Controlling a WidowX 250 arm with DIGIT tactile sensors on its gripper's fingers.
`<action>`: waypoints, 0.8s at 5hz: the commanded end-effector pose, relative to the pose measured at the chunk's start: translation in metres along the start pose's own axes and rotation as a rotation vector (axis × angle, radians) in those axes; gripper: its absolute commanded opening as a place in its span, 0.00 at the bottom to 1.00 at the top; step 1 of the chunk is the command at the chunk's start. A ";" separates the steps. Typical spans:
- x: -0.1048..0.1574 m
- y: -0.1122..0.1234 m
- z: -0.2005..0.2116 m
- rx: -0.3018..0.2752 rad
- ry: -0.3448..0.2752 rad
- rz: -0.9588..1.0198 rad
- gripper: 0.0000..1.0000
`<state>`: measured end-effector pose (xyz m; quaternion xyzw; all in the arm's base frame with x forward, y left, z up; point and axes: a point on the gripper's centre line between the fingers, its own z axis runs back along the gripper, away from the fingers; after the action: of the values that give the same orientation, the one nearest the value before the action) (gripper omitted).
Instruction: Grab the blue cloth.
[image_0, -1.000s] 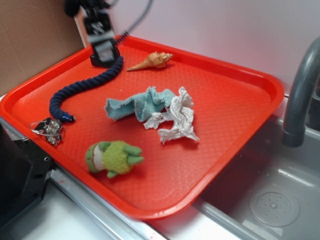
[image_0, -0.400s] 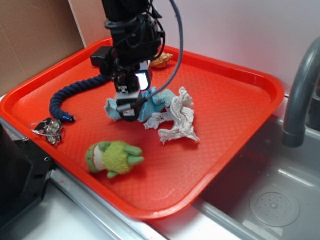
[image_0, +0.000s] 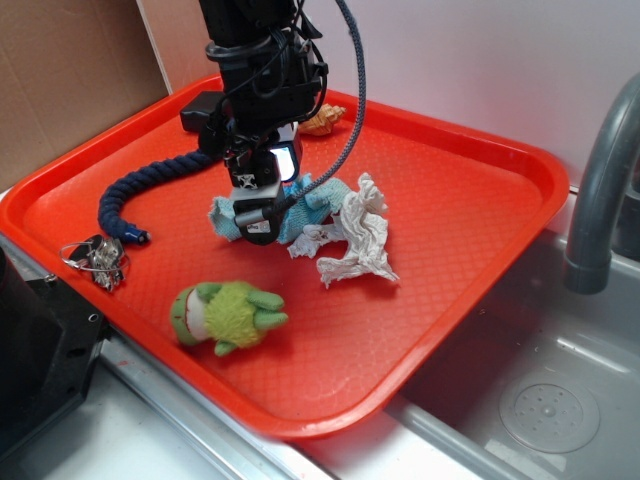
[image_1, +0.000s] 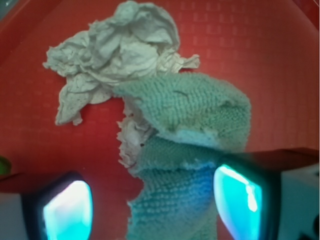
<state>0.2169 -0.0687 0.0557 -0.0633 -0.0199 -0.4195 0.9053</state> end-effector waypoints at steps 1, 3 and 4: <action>0.016 -0.006 -0.003 0.057 0.100 0.051 1.00; 0.006 -0.007 -0.017 0.050 0.149 0.102 0.00; -0.002 -0.009 -0.018 0.043 0.145 0.121 0.00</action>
<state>0.2097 -0.0642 0.0281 -0.0117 0.0620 -0.3674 0.9279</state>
